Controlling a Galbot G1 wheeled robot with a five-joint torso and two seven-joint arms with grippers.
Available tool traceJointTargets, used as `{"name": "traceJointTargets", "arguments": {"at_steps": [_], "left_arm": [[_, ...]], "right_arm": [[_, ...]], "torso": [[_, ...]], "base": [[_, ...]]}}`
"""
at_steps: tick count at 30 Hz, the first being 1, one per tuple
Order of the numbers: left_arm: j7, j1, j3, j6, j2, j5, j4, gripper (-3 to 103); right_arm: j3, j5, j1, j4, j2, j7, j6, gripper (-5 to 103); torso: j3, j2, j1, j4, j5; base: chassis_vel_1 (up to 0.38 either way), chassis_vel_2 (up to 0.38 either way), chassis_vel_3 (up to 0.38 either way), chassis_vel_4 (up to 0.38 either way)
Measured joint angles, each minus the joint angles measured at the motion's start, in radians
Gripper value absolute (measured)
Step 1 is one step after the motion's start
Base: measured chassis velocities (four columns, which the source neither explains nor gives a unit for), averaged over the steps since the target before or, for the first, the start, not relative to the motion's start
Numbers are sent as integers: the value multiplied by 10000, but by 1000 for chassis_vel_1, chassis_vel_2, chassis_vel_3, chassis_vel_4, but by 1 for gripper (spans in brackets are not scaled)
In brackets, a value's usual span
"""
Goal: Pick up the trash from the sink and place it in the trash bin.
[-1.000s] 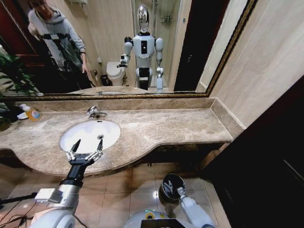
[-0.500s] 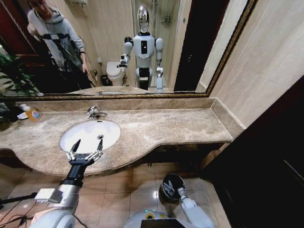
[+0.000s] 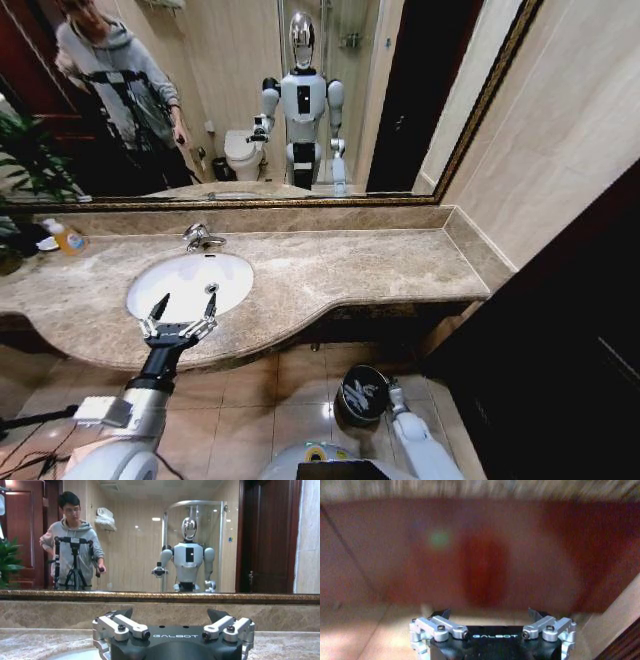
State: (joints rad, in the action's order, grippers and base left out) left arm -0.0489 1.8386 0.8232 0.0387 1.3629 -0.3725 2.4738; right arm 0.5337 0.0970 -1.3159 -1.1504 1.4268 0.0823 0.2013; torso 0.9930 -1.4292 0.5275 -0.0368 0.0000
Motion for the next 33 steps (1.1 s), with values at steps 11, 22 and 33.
{"name": "traceJointTargets", "arguments": {"at_steps": [11,22,33], "left_arm": [[0,0,0,0,0,0,0,100],[0,0,1,0,0,0,0,100],[0,0,0,0,0,0,0,100]], "right_arm": [[470,158,-3077,-4472,94,-1271,949,100],[327,126,-5563,-10100,769,-1300,406,100],[-63,-559,-5031,-12361,1080,-1000,-953,100]], "torso": [[0,-1,0,0,-1],[0,-1,0,0,-2],[1,1,0,0,-1]], "base": [[0,0,0,0],[0,0,0,0],[0,0,0,0]]}}
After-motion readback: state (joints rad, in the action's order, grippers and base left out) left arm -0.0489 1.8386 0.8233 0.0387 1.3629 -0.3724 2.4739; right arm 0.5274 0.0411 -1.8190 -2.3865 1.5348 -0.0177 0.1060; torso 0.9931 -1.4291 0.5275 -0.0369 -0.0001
